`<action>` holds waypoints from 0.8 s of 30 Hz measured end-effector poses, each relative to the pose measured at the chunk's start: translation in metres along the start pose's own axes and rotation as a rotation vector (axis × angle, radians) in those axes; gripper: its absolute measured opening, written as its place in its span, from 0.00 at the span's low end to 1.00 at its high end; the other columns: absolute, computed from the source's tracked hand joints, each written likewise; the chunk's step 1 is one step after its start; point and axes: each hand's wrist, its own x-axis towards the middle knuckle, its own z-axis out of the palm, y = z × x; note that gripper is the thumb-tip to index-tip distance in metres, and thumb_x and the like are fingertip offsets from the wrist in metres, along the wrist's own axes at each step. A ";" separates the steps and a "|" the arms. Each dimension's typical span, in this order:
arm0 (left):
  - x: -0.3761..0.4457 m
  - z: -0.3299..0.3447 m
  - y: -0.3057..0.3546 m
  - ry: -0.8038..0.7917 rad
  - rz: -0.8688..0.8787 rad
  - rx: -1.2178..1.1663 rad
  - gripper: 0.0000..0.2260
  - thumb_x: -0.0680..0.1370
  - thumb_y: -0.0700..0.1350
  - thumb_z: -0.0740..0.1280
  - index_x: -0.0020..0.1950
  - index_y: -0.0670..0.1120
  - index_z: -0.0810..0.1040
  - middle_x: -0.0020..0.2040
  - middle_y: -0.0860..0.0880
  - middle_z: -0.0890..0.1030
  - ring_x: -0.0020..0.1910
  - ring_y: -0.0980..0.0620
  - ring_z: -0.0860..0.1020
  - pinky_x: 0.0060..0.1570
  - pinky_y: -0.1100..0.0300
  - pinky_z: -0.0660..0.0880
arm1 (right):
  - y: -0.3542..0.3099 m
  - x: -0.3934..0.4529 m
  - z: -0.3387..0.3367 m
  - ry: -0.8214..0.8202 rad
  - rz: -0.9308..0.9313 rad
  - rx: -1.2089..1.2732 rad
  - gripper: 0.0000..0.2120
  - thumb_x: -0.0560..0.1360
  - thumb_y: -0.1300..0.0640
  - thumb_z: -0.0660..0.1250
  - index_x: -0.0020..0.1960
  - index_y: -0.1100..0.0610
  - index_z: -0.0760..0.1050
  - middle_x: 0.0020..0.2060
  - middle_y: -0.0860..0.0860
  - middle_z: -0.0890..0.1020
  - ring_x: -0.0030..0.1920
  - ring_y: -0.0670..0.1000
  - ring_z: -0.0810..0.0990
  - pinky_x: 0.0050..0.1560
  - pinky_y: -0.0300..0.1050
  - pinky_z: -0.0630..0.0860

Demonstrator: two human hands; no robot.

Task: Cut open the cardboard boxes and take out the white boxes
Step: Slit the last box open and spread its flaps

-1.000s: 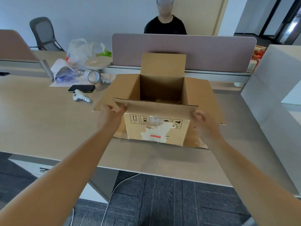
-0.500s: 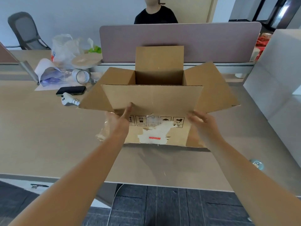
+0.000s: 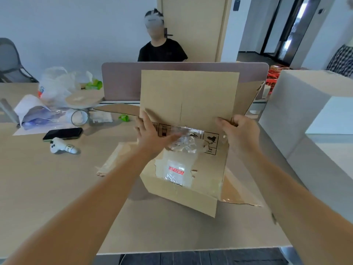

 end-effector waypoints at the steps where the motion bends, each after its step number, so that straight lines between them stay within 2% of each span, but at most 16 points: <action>1: -0.006 0.010 0.005 -0.066 0.005 0.060 0.55 0.68 0.55 0.73 0.74 0.47 0.32 0.75 0.45 0.34 0.74 0.45 0.34 0.72 0.47 0.40 | -0.001 0.002 -0.005 0.020 0.016 0.005 0.17 0.72 0.53 0.69 0.32 0.60 0.67 0.25 0.51 0.69 0.27 0.48 0.68 0.25 0.37 0.63; 3: -0.023 0.035 0.015 -0.178 0.050 0.103 0.57 0.66 0.56 0.74 0.74 0.50 0.31 0.74 0.45 0.31 0.73 0.45 0.31 0.71 0.45 0.40 | -0.001 0.003 -0.015 0.069 0.063 0.036 0.16 0.72 0.53 0.69 0.32 0.59 0.67 0.26 0.51 0.67 0.27 0.49 0.65 0.25 0.37 0.62; 6: -0.054 0.076 0.025 -0.308 0.109 0.141 0.60 0.63 0.57 0.76 0.73 0.49 0.29 0.74 0.45 0.29 0.72 0.46 0.29 0.71 0.42 0.42 | 0.001 0.002 -0.026 0.114 0.124 0.033 0.20 0.72 0.54 0.68 0.29 0.57 0.62 0.26 0.52 0.64 0.28 0.49 0.63 0.29 0.41 0.60; 10: -0.085 0.111 0.032 -0.317 0.110 0.319 0.62 0.62 0.61 0.75 0.71 0.49 0.25 0.72 0.45 0.26 0.71 0.44 0.27 0.69 0.36 0.44 | 0.008 -0.002 -0.030 0.167 0.177 0.094 0.20 0.72 0.55 0.68 0.28 0.57 0.62 0.24 0.52 0.65 0.31 0.53 0.66 0.36 0.46 0.65; 13: -0.091 0.113 0.035 -0.322 0.128 0.345 0.60 0.64 0.57 0.74 0.71 0.50 0.26 0.72 0.45 0.26 0.72 0.43 0.29 0.69 0.33 0.45 | 0.011 -0.007 -0.035 0.162 0.136 0.105 0.18 0.72 0.56 0.67 0.29 0.59 0.64 0.26 0.52 0.67 0.35 0.56 0.70 0.36 0.48 0.69; 15: -0.090 0.103 0.036 -0.341 0.153 0.375 0.57 0.65 0.53 0.74 0.72 0.52 0.27 0.73 0.47 0.28 0.73 0.44 0.31 0.69 0.34 0.47 | 0.009 -0.012 -0.039 0.123 0.060 0.096 0.11 0.73 0.58 0.67 0.36 0.64 0.70 0.30 0.53 0.71 0.36 0.54 0.71 0.37 0.45 0.68; 16: -0.089 0.095 0.036 -0.356 0.170 0.397 0.56 0.66 0.52 0.74 0.73 0.53 0.29 0.74 0.47 0.30 0.73 0.45 0.32 0.70 0.35 0.47 | 0.007 -0.015 -0.040 0.102 0.017 0.076 0.09 0.72 0.60 0.66 0.42 0.66 0.72 0.33 0.53 0.74 0.38 0.53 0.71 0.39 0.45 0.68; 18: -0.083 0.074 0.035 -0.382 0.232 0.460 0.53 0.66 0.51 0.74 0.75 0.54 0.36 0.76 0.49 0.37 0.75 0.47 0.39 0.71 0.41 0.52 | 0.005 -0.018 -0.040 0.073 -0.048 0.044 0.09 0.72 0.63 0.65 0.51 0.64 0.72 0.39 0.51 0.76 0.42 0.51 0.74 0.44 0.44 0.71; 21: -0.077 0.039 0.032 -0.330 0.287 0.536 0.40 0.68 0.52 0.73 0.75 0.54 0.56 0.74 0.51 0.60 0.71 0.51 0.60 0.65 0.55 0.62 | 0.002 -0.021 -0.035 0.036 -0.078 0.036 0.20 0.71 0.65 0.65 0.62 0.57 0.67 0.47 0.46 0.76 0.49 0.51 0.76 0.52 0.52 0.77; 22: -0.077 0.028 0.031 -0.296 0.266 0.535 0.36 0.68 0.52 0.72 0.73 0.54 0.60 0.71 0.52 0.65 0.68 0.51 0.64 0.63 0.58 0.63 | 0.002 -0.022 -0.033 0.025 -0.080 0.047 0.23 0.70 0.65 0.65 0.64 0.56 0.65 0.49 0.46 0.76 0.51 0.51 0.77 0.53 0.55 0.77; 24: -0.077 0.012 0.028 -0.246 0.213 0.518 0.32 0.69 0.53 0.71 0.71 0.54 0.65 0.69 0.52 0.69 0.66 0.51 0.67 0.63 0.59 0.64 | 0.000 -0.025 -0.027 0.015 -0.102 0.043 0.27 0.70 0.64 0.65 0.67 0.55 0.62 0.53 0.48 0.77 0.54 0.53 0.77 0.55 0.55 0.76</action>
